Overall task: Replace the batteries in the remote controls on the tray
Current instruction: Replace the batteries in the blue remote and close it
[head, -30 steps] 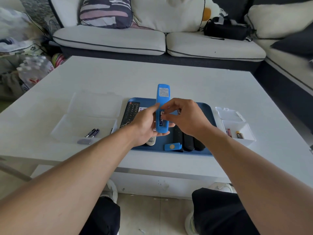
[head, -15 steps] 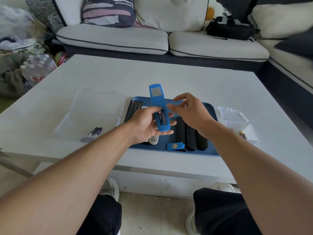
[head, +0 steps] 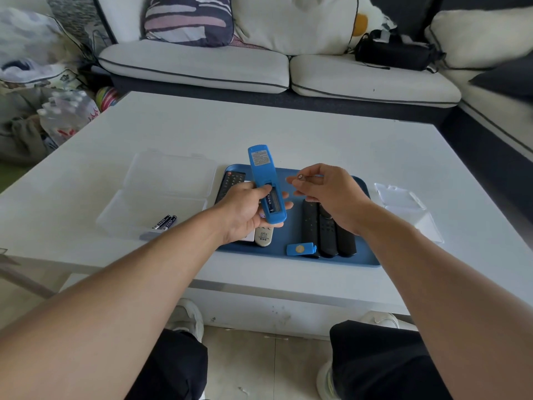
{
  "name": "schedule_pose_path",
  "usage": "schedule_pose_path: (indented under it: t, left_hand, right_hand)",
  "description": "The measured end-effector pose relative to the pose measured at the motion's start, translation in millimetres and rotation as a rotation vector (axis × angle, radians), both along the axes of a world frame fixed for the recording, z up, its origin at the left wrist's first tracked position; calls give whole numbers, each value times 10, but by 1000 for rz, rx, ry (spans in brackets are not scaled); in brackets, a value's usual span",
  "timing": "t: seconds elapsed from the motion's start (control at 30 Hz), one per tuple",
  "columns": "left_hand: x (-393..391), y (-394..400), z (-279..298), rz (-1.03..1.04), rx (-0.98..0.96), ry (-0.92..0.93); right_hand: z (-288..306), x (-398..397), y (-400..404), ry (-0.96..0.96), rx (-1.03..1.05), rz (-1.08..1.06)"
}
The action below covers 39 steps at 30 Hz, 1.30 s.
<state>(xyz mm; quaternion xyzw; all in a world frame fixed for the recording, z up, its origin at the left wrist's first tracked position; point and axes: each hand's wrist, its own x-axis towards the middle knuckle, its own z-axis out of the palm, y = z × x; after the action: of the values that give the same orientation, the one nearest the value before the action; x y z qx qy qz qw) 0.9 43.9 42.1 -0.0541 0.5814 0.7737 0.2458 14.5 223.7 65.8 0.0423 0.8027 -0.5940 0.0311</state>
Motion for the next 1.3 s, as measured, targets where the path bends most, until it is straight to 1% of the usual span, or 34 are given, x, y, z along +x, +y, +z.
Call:
schedule_pose_path:
  t: [0.1, 0.17, 0.23, 0.33, 0.5, 0.57, 0.67, 0.9, 1.07, 1.3]
  left_hand:
    - [-9, -14, -17, 8, -35, 16]
    - [-14, -21, -25, 14, -54, 20]
    - [-14, -28, -31, 17, -76, 26]
    - [-12, -33, -39, 20, -108, 40]
    - [-28, -15, -23, 61, -119, 77]
    - [-35, -21, -28, 54, -168, 99]
    - [-42, -30, -41, 43, -234, 122]
    - [-32, -35, -33, 39, -180, 109]
    - [-37, -10, -29, 74, -134, 92]
    - [-34, 30, -30, 106, -56, 85]
  right_hand:
    - [-40, 1, 19, 27, 66, -16]
    - [-52, -1, 36, 27, 55, -31]
    - [-55, 3, 44, 5, -19, 2]
    - [-32, 51, 31, -40, -189, 88]
    - [22, 82, 6, -23, -298, 134]
    - [24, 80, -3, -12, -309, 154]
    - [23, 72, -23, 34, -207, 171]
    - [1, 52, -63, 117, -14, 168]
    - [-56, 77, -60, 199, 158, 68]
    - [-105, 88, -115, 343, 496, -30]
